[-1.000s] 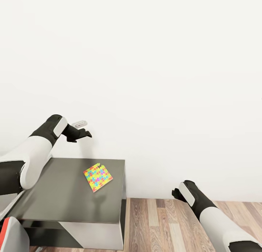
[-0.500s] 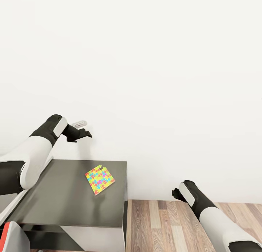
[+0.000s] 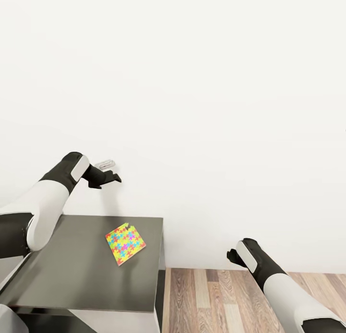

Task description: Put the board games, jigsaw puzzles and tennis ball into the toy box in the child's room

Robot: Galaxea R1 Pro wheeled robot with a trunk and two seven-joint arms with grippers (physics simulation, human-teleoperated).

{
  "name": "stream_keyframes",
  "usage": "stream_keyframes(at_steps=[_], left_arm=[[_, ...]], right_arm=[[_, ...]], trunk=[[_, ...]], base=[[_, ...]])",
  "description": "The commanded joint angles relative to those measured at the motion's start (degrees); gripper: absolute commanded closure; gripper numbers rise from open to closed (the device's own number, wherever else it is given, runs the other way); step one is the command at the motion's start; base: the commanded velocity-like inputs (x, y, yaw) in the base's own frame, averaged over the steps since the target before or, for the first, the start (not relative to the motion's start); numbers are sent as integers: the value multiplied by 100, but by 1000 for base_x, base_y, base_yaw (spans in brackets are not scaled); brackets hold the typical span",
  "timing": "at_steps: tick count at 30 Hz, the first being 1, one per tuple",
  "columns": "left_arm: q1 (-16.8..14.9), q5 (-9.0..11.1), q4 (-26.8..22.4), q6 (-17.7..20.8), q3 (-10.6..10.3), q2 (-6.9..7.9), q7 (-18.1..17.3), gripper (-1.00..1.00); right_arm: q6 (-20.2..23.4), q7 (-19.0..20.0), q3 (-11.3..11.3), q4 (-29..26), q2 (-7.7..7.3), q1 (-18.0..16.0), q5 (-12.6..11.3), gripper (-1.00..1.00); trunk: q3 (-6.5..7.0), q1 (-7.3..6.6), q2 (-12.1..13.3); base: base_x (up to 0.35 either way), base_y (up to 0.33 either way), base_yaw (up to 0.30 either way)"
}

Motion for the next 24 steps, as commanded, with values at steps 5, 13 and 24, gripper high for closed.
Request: stream_keyframes(at_steps=[5,13,24], left_arm=[[2,-17,5,15,-3,5,-12,-100],[4,-37,35,5,-3,20,64,-100],[7,-407,271,-168,-2,28,80,-100]], right_arm=[[21,-52,47,-9,-8,-3,-60,-100],[34,-52,41,-11,-8,-2,-65,-100],[79,90,55,-172,-38,-4,-76,-100]], trunk=[[-12,4,-13],[-12,4,-13],[-21,4,-13]], base=[[10,-9,0],[1,-1,0],[0,0,0]])
